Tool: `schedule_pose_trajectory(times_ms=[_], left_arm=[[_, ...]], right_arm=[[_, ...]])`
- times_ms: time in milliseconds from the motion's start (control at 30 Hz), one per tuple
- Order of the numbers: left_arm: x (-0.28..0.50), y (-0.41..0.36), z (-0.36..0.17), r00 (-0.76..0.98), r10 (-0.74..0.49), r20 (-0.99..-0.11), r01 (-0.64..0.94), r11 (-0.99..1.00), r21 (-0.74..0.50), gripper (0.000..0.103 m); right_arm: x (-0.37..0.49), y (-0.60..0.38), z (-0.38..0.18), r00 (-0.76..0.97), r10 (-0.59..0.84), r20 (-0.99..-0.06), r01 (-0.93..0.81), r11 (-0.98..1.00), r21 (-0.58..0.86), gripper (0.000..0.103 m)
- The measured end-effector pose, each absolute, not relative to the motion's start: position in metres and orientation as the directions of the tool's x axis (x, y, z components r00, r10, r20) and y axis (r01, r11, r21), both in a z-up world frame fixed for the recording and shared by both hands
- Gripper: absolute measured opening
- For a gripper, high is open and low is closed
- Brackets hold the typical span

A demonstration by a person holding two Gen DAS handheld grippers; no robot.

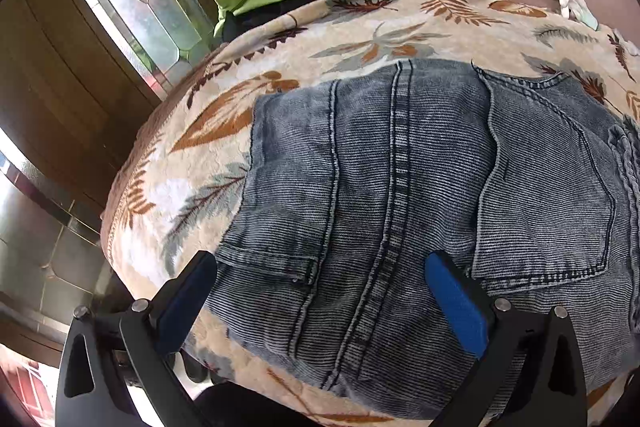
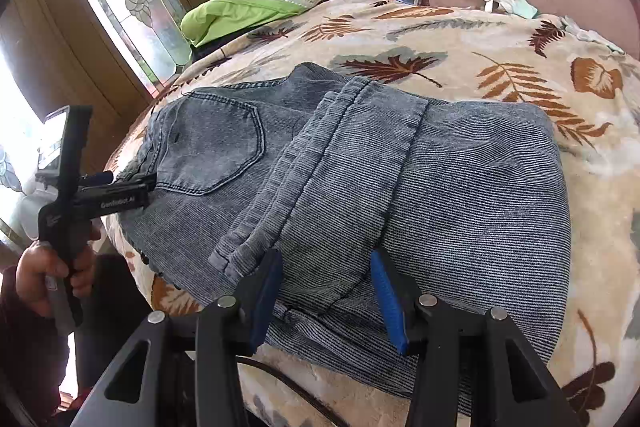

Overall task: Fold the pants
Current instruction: 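Move the left gripper to the waistband end of the jeans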

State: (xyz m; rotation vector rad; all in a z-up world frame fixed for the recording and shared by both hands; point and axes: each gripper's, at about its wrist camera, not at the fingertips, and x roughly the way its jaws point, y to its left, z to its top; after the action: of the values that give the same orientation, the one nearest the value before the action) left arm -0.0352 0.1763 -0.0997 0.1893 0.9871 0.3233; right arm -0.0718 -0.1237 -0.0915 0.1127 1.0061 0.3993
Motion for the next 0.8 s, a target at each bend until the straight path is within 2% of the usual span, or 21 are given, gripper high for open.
schedule_pose_trajectory(times_ms=[433,633,800], left_arm=[[-0.061,0.192,-0.057,0.634,0.387,-0.67,-0.28,0.922,0.267,0.103],[-0.064,0.203,-0.046,0.659,0.396,-0.64,-0.305,0.918,0.254,0.103],[-0.061,0.211,-0.046,0.657,0.392,-0.644,-0.323,0.918,0.23,0.103]], right_arm=[[-0.082,-0.126,-0.089,0.515,0.385,-0.765,-0.27,0.921,0.282,0.051],[-0.091,-0.136,-0.066,0.632,0.429,-0.645,-0.287,0.903,0.319,0.051],[-0.088,-0.141,-0.064,0.651,0.42,-0.632,-0.26,0.906,0.334,0.051]])
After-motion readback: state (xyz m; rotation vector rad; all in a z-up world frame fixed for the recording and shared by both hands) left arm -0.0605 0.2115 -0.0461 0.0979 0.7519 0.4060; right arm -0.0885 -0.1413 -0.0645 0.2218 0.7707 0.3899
